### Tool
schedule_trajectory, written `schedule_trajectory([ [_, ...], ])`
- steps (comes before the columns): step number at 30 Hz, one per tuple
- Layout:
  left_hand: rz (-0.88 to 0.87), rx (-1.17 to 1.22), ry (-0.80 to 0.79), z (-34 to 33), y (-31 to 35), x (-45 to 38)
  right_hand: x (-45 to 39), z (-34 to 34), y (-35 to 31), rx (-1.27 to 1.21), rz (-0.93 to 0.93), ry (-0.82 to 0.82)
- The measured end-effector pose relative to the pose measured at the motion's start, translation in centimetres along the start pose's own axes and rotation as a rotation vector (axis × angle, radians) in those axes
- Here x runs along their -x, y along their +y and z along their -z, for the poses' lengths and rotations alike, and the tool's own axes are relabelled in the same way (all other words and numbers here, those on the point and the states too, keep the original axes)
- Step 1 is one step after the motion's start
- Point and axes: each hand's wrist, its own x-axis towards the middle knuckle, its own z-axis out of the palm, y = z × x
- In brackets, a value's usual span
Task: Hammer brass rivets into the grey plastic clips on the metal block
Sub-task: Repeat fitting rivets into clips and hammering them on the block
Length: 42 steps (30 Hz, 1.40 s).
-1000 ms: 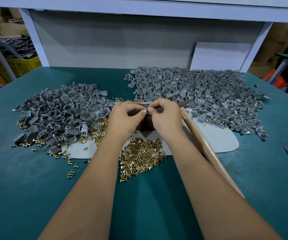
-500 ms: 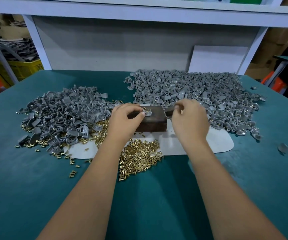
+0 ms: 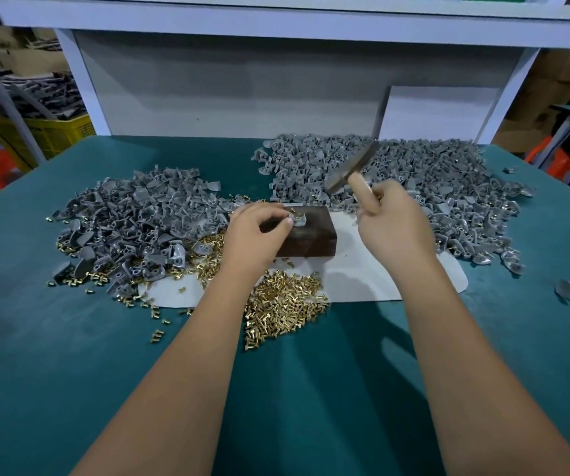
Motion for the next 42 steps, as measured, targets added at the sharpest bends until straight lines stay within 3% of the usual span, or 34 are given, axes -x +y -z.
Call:
schedule_trajectory([
  [4,0.021,0.031,0.009,-0.1,-0.1,-0.1,0.3,1.4,-2.1,-0.111,0.121,-0.112],
  [9,0.012,0.100,0.024,-0.3,-0.2,0.0,0.3,2.0,-3.5,0.074,0.176,-0.066],
  [12,0.016,0.054,0.017,-0.2,-0.2,-0.2,0.4,2.0,-3.8,0.275,0.268,-0.199],
  [14,0.029,0.044,0.017,-0.2,-0.2,-0.2,0.1,2.1,-4.2,0.309,0.301,-0.167],
  [17,0.045,0.090,0.026,-0.2,-0.2,0.0,0.2,2.1,-4.4,0.211,0.258,-0.054],
  [20,0.023,0.042,0.013,-0.2,-0.2,-0.2,0.0,2.0,-4.3,0.326,0.289,-0.207],
  [24,0.049,0.088,0.029,-0.2,-0.2,0.0,0.0,2.5,-4.4,0.259,0.269,-0.081],
  [28,0.035,0.042,0.013,-0.1,-0.1,-0.2,0.1,2.4,-4.3,0.339,0.283,-0.235],
  [32,0.034,0.074,0.031,-0.2,-0.1,0.0,0.5,2.5,-4.4,0.242,0.288,-0.031],
  [36,0.033,0.061,0.022,-0.1,0.1,0.0,0.7,1.9,-4.5,0.350,0.317,-0.207],
  [40,0.050,0.061,0.024,-0.1,0.1,0.1,0.8,2.2,-4.5,0.256,0.304,-0.028],
  [42,0.046,0.078,0.025,-0.2,-0.1,0.0,0.9,1.9,-4.4,0.271,0.310,-0.103],
])
